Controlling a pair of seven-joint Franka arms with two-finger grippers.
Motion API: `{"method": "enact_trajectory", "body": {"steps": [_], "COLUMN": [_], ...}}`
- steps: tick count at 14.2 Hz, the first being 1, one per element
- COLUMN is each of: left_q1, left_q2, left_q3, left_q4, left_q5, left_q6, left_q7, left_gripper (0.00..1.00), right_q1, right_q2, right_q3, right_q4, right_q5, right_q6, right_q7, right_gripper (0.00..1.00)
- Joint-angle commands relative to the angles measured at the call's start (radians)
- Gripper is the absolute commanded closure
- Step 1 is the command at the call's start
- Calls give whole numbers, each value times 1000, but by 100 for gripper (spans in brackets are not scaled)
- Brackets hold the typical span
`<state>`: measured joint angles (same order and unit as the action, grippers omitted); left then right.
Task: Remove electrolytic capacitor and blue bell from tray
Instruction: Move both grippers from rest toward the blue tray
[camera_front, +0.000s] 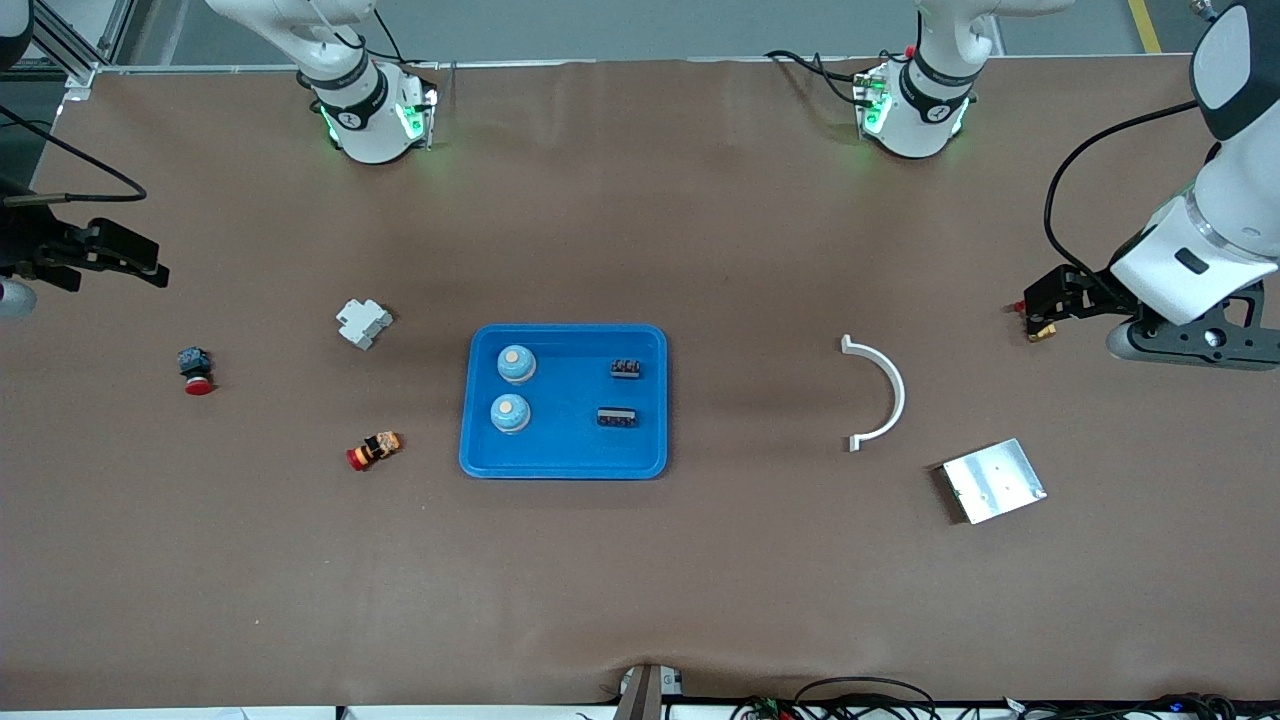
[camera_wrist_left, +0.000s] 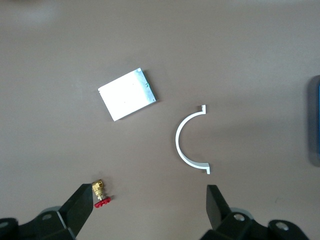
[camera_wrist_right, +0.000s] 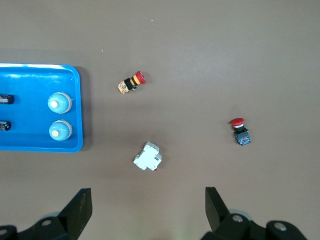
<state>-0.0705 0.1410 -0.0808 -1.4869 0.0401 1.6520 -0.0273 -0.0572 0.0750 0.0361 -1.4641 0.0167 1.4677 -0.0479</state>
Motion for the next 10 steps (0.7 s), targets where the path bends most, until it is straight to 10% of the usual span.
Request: {"method": "enact_trajectory", "body": {"steps": [1, 10], "left_q1": [11, -117], "left_q2": [-4, 38], "left_q3": [-8, -19], "left_q4": [-1, 0], "left_q5": [8, 3], "left_q6": [-47, -49], "left_q7": [-96, -670], "left_gripper": [0, 0], "right_q1": [2, 81], "right_q2": [-12, 100], "right_q3": [-4, -1], "right_q4": [-10, -15], "right_q5": [0, 3], "right_q6": [8, 106], "right_q7": [8, 141], "right_gripper": [0, 0]}}
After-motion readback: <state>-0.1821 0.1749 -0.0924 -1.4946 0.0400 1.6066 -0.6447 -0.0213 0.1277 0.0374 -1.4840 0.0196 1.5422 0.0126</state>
